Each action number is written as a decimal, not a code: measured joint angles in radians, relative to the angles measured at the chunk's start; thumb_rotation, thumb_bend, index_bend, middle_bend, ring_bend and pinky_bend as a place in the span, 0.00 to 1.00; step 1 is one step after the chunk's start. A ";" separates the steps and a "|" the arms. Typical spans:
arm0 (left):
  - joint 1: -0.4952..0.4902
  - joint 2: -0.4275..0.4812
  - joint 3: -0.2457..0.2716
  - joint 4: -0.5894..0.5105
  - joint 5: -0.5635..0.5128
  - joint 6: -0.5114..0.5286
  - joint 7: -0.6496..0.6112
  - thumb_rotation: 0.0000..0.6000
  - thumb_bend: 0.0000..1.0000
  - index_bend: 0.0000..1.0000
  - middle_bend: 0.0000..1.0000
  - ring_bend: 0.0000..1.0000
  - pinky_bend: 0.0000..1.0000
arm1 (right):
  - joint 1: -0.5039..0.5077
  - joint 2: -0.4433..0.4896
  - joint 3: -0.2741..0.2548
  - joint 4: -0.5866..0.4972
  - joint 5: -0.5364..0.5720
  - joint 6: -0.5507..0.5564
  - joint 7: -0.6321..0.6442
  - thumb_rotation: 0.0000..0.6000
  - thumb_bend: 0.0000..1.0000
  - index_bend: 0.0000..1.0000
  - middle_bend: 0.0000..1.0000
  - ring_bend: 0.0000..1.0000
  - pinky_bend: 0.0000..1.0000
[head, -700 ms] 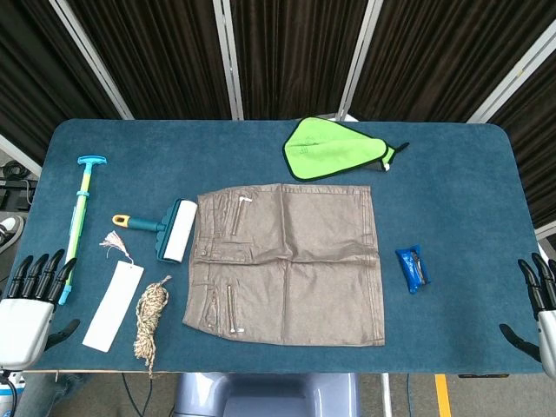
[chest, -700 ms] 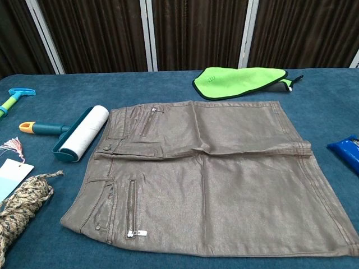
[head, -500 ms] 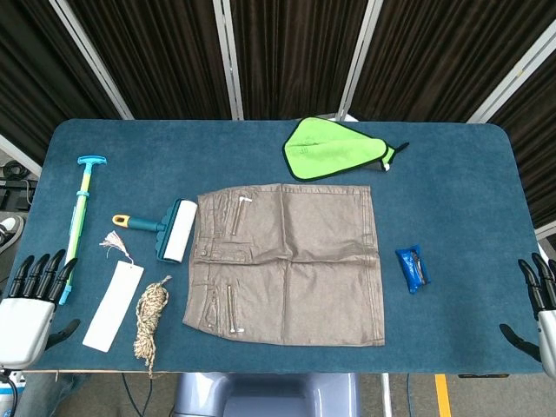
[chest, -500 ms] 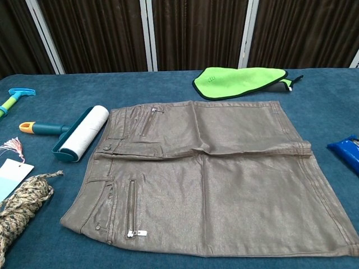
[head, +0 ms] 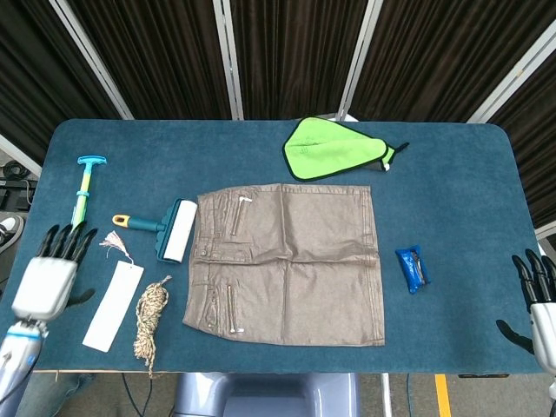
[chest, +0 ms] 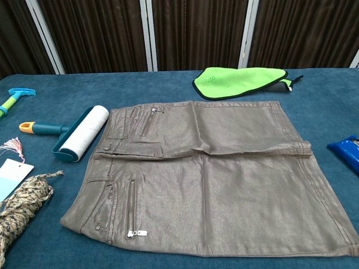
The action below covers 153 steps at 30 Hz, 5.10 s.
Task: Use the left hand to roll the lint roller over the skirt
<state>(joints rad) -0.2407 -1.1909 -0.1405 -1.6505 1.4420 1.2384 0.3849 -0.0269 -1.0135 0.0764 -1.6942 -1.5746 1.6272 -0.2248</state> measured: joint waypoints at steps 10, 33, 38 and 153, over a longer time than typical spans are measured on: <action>-0.227 -0.214 -0.074 0.391 -0.123 -0.277 -0.075 1.00 0.42 0.16 0.08 0.00 0.02 | 0.018 -0.022 0.021 -0.006 0.063 -0.036 -0.066 1.00 0.00 0.00 0.00 0.00 0.00; -0.384 -0.544 -0.021 0.914 -0.087 -0.396 -0.450 1.00 0.48 0.23 0.16 0.10 0.16 | 0.031 -0.026 0.026 0.007 0.119 -0.070 -0.073 1.00 0.00 0.00 0.00 0.00 0.00; -0.396 -0.580 -0.022 0.948 -0.092 -0.390 -0.450 1.00 0.50 0.25 0.20 0.15 0.23 | 0.034 -0.027 0.027 0.012 0.130 -0.077 -0.072 1.00 0.00 0.00 0.00 0.00 0.00; -0.801 -0.331 0.138 0.188 -0.690 -0.311 0.668 1.00 0.92 0.72 0.54 0.42 0.49 | 0.061 0.032 0.045 -0.016 0.209 -0.122 0.039 1.00 0.00 0.00 0.00 0.00 0.00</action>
<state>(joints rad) -1.0413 -1.5217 -0.0027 -1.4621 0.7521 0.9274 1.0526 0.0345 -0.9815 0.1215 -1.7097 -1.3660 1.5057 -0.1856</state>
